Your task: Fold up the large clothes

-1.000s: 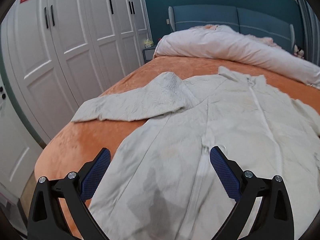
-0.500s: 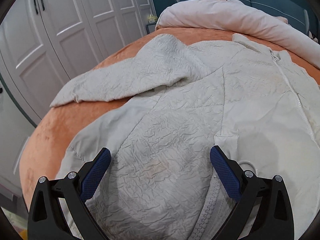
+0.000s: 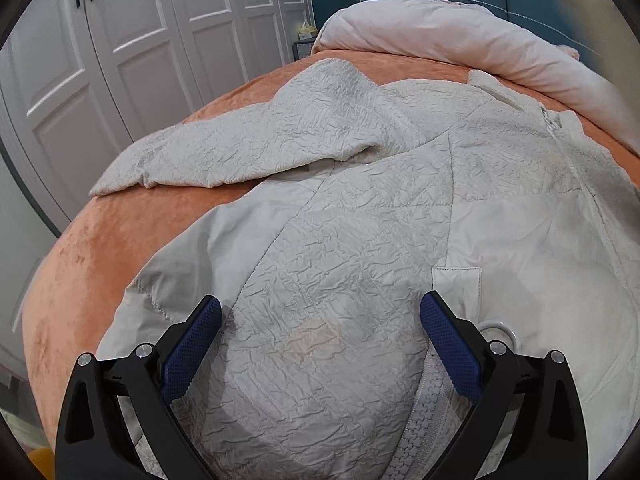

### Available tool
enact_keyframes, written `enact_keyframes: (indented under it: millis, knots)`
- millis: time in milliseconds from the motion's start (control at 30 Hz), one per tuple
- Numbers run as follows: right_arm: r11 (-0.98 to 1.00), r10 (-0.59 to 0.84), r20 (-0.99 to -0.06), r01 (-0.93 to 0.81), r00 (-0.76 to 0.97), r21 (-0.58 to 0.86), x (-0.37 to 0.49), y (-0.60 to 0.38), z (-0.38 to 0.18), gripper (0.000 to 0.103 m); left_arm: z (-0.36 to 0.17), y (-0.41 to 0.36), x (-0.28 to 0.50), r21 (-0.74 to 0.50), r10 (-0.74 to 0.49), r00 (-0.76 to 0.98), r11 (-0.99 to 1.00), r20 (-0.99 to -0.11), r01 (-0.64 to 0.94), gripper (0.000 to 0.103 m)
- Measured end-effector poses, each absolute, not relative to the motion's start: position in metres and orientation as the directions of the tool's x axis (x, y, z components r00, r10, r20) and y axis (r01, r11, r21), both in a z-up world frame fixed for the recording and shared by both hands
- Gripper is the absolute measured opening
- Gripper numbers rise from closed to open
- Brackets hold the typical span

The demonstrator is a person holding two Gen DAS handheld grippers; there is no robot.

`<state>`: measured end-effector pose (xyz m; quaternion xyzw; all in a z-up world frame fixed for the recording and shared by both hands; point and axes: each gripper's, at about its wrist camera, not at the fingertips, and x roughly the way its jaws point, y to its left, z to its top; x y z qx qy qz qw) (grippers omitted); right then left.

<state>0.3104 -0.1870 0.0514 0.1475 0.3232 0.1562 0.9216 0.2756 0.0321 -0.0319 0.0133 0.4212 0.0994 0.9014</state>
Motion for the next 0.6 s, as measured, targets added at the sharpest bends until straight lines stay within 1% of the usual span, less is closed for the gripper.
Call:
enact_keyframes:
  millis: [67,100,167,200,233,300,367,433,500,567,600]
  knots:
    - [0.922,0.367,-0.622,-0.181,0.691,0.342,0.301,-0.153,0.027,0.016,-0.032,0.037,0.276,0.072,0.160,0.623,0.984,-0.766,-0.163,0.098]
    - [0.920,0.370,-0.627,-0.175,0.685,0.351,0.292,-0.151,0.023,0.020,-0.031,0.040,0.276,0.042,0.133,0.622,0.986,-0.772,-0.159,0.098]
    - [0.908,0.371,-0.601,-0.142,0.707,0.394,0.263,-0.166,0.024,0.026,-0.027,0.047,0.277,-0.030,0.062,0.622,0.990,-0.780,-0.137,0.098]
    - [0.903,0.365,-0.589,-0.120,0.721,0.412,0.257,-0.179,0.026,0.041,-0.024,0.049,0.277,-0.061,0.031,0.627,0.990,-0.778,-0.125,0.098]
    - [0.898,0.344,-0.574,-0.082,0.743,0.432,0.245,-0.193,0.027,0.054,-0.015,0.052,0.276,-0.137,-0.043,0.641,0.986,-0.766,-0.098,0.098]
    - [0.887,0.289,-0.555,0.001,0.780,0.462,0.230,-0.241,0.033,0.055,0.002,0.053,0.281,-0.259,-0.141,0.661,0.962,-0.737,-0.084,0.098]
    - [0.879,0.224,-0.587,0.099,0.778,0.467,0.214,-0.284,0.029,0.055,0.014,0.048,0.293,-0.363,-0.219,0.657,0.928,-0.721,-0.089,0.098]
    - [0.853,0.197,-0.604,0.170,0.772,0.494,0.205,-0.307,0.019,0.055,0.013,0.035,0.318,-0.471,-0.325,0.599,0.876,-0.731,-0.100,0.098]
    - [0.806,0.176,-0.616,0.246,0.768,0.538,0.203,-0.334,0.012,0.055,0.003,0.021,0.337,-0.518,-0.381,0.540,0.847,-0.750,-0.122,0.098]
    - [0.755,0.172,-0.613,0.296,0.771,0.585,0.200,-0.353,-0.002,0.055,-0.010,0.004,0.353,-0.537,-0.411,0.490,0.830,-0.769,-0.148,0.098]
    - [0.736,0.173,-0.614,0.314,0.770,0.600,0.203,-0.357,-0.007,0.056,-0.013,-0.002,0.356,-0.529,-0.404,0.481,0.835,-0.778,-0.154,0.095]
